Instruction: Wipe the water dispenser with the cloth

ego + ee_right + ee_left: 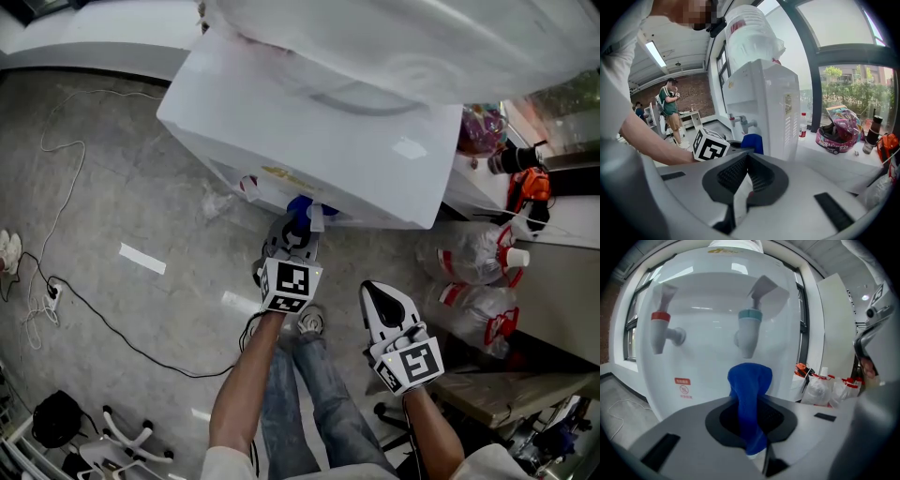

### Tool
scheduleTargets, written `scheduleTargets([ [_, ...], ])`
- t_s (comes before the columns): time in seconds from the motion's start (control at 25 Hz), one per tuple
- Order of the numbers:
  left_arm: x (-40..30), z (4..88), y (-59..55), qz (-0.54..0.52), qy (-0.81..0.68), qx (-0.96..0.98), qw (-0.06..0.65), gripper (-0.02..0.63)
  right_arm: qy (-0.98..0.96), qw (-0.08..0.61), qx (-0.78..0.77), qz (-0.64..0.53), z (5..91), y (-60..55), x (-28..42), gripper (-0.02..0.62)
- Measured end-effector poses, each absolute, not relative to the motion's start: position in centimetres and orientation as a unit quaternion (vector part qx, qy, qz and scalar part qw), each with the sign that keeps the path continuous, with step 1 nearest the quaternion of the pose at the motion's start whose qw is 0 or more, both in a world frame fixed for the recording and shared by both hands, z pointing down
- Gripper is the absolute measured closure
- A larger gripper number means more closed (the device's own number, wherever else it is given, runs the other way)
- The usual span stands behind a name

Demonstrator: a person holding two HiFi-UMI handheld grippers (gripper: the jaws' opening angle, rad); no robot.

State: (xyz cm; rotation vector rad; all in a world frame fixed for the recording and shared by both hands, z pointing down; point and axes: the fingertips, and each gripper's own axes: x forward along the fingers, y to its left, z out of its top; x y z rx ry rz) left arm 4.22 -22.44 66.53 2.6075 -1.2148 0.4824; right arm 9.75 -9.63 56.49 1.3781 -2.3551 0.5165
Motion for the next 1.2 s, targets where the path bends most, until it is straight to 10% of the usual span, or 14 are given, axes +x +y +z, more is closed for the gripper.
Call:
scheduleTargets([
  [1.2, -8.5, 70.1, -27.7, 0.191, -0.511, 0.825, 0.146, 0.553, -0.873, 0.185, 0.426, 0.149, 60.3, -16.0, 1.8, 0.580],
])
